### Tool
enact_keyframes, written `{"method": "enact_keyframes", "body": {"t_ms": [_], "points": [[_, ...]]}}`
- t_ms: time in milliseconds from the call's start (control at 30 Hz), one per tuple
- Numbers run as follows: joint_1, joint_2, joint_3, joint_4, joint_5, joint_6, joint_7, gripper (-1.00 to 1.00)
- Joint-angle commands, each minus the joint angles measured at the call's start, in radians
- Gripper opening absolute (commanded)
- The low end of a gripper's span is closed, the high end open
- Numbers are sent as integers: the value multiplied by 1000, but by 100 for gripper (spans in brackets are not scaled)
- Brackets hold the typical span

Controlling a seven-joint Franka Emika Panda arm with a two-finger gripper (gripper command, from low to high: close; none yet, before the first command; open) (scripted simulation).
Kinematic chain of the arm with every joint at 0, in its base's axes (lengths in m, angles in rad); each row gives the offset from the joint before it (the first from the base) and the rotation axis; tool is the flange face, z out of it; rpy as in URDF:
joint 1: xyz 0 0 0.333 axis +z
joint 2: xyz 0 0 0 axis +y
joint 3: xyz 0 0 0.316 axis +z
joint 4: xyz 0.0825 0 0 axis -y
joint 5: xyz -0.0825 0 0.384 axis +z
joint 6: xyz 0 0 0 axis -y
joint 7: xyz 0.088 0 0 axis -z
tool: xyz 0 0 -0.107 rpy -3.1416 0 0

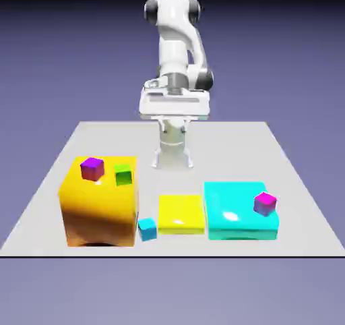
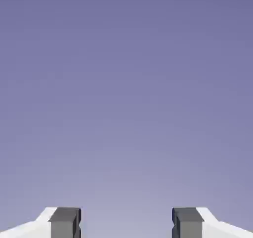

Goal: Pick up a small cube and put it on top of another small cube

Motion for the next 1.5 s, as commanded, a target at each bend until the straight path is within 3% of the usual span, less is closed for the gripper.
{"method": "enact_keyframes", "body": {"t_ms": [0,1133,1467], "points": [[27,27,-28,5,-7,-2,-44,0],[945,940,-983,165,-257,-54,-1521,0],[642,1137,-700,241,-205,111,-1532,0]]}}
